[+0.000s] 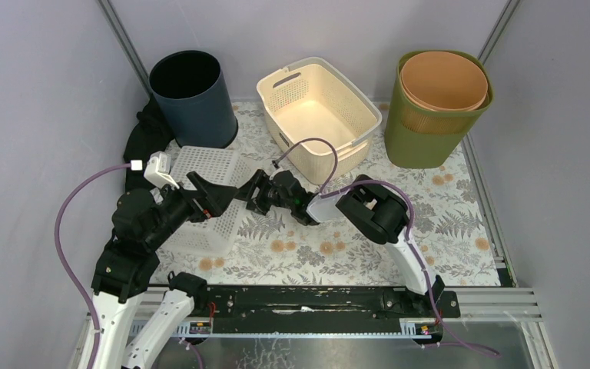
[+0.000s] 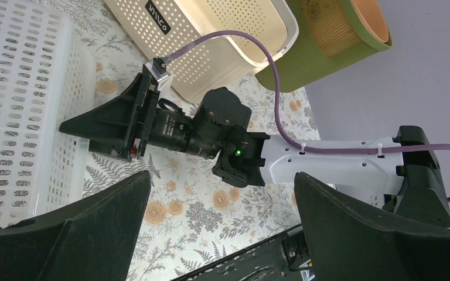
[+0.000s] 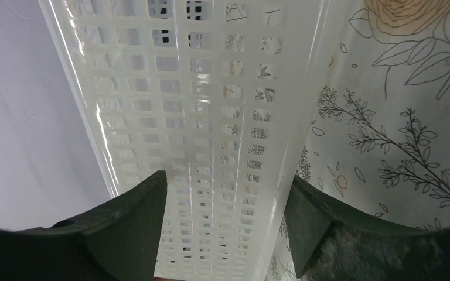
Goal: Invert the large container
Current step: Turn the container upside down at the center of the board.
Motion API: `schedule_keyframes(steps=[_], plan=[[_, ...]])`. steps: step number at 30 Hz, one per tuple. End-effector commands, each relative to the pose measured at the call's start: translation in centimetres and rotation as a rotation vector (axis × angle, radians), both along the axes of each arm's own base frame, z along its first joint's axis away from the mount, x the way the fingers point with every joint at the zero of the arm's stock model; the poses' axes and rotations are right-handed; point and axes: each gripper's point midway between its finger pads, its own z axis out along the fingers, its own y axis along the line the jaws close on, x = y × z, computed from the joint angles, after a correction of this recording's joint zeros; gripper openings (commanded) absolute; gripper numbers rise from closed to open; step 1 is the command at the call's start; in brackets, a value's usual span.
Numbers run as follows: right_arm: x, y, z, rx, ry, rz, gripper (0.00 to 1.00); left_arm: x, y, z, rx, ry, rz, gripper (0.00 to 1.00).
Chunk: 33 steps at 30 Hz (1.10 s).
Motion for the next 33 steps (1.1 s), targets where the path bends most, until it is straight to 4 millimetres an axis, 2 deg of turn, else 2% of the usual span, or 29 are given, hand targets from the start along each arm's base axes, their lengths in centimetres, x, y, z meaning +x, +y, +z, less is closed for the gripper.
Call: schedule_keyframes(steps=[1,9,25,33], plan=[[-0.9,-3.1,-8.6,-0.303,0.111,0.015,0.7,0.5,-0.3,0.8,-0.007,-0.044,-0.011,1.0],[-0.2,-1.7,-8.5,-0.337,0.086,0.071,0.7,0.6,-0.4,1.0,-0.007,-0.047,-0.013,1.0],[2.2,2.6,-7.5,-0.343,0.051,0.163,0.7,0.7,-0.3,1.5,0.0,-0.054,-0.012,1.0],[2.0,3.7,-7.5,-0.345,0.029,0.241,0.71,0.9,-0.3,1.2,0.002,-0.046,-0.01,1.0]])
